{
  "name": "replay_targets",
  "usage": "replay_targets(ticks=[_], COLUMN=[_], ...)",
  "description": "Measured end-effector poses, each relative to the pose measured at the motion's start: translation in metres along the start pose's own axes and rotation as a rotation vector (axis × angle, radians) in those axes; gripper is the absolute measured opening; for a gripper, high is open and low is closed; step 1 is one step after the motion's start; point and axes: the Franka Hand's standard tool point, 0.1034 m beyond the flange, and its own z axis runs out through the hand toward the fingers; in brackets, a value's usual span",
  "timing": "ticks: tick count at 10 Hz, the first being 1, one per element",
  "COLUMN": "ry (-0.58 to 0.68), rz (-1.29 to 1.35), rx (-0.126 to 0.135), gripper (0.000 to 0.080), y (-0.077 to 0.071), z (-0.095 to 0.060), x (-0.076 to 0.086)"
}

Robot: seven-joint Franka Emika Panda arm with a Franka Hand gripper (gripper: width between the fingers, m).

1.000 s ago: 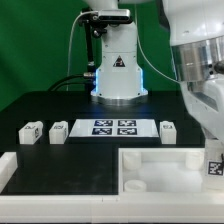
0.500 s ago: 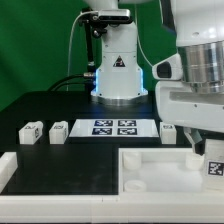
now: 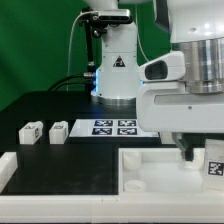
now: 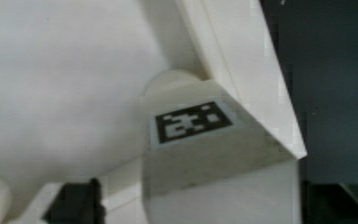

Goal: Assemble one leg

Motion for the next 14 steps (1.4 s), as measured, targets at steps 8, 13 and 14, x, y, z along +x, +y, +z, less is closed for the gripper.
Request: replay_targets(ticks=[8, 13, 14], ry=[-0.094, -0.082, -0.073], rz=[1.139, 1.023, 0.834], rx=[0.052, 0.035, 0.037], gripper=[0.0293, 0.048, 0.0591], y=[0.01, 0.005, 0.0], z=[0.002, 0.004, 0.006], x=[-0.003, -0.01, -0.013])
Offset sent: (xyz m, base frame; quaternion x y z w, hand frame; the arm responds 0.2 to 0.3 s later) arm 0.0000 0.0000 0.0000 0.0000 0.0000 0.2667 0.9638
